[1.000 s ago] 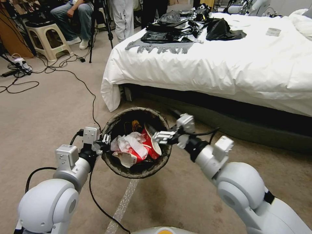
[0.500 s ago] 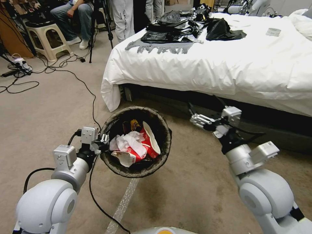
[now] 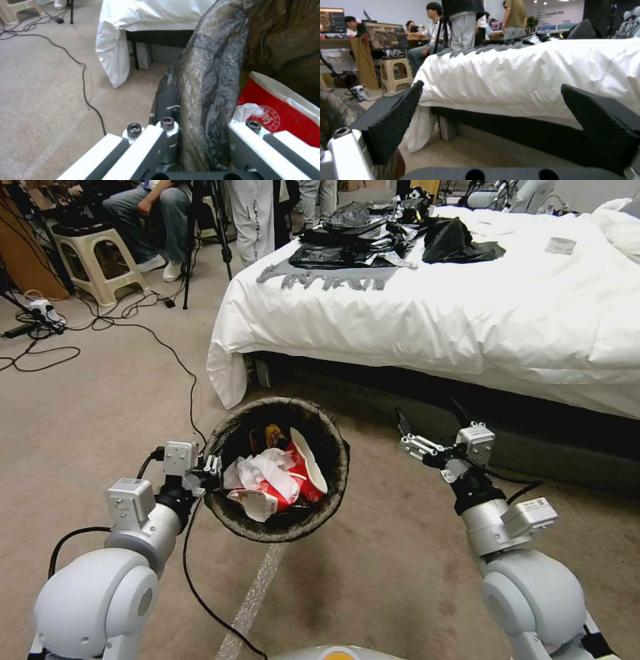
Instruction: Pick up the trash bin, then pick up the garbage from the floor and place it into the trash bin.
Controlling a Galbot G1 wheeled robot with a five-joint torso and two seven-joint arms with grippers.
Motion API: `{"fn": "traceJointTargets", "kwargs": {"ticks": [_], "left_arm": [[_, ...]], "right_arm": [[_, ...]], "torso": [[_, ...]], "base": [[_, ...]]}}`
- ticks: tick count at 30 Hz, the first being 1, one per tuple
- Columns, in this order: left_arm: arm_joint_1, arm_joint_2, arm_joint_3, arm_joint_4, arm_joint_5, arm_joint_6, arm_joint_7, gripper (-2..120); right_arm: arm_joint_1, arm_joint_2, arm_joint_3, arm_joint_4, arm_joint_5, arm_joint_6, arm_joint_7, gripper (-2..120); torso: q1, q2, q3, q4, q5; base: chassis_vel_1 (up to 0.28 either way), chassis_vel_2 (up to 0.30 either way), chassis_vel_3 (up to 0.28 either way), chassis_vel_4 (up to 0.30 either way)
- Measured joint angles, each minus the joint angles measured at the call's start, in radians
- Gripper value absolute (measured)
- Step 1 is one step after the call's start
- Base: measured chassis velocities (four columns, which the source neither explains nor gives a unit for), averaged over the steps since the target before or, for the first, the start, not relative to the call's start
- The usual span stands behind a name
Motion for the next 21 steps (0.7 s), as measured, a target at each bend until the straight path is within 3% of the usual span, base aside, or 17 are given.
{"fn": "traceJointTargets", "kwargs": {"ticks": [21], "left_arm": [[0.013, -0.007, -0.003, -0.036, -0.005, 0.005, 0.001, 1]], "right_arm": [[-0.005, 0.015, -0.031, 0.004, -0.024, -0.015, 0.021, 100]], "torso": [[0.000, 0.000, 0.000, 0.0000, 0.0001]], "base": [[0.046, 0.043, 0.042, 0.047]]}}
